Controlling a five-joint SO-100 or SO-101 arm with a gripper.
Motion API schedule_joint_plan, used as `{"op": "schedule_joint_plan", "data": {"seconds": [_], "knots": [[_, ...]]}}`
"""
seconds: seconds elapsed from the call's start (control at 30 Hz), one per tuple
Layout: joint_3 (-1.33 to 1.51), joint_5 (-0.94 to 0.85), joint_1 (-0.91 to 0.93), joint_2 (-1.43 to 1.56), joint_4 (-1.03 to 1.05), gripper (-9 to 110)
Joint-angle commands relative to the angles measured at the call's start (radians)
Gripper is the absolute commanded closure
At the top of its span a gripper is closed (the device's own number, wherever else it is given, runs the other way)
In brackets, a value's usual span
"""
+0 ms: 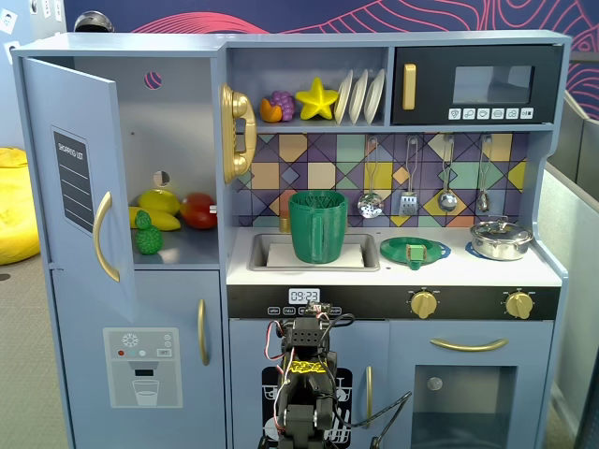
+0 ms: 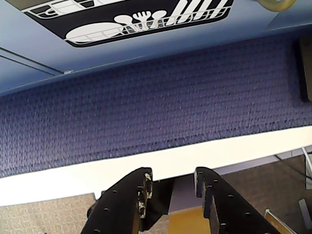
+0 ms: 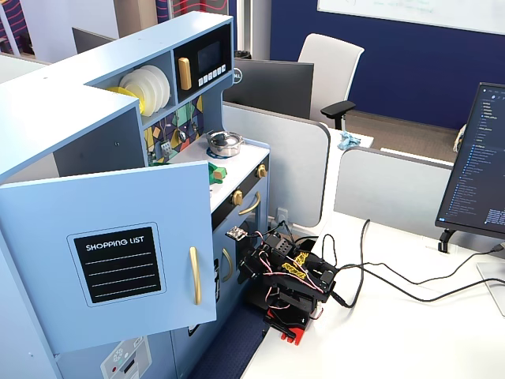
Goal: Pick up the green pineapple from the left cabinet and place it in the green recipient
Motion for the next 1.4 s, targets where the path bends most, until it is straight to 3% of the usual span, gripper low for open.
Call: {"op": "schedule_joint_plan", "data": {"seconds": [0.0,1.03,1.2,1.27,1.37], "knots": [[0.012,0.002,-0.009,-0.014,0.176,101],[0.012,-0.002,-0.006,-0.014,0.175,101],[0.012,0.018,-0.075,-0.014,0.172,101],[0.012,0.035,-0.144,-0.017,0.117,101],[0.006,0.015,-0.278,-0.063,-0.150,101]]}}
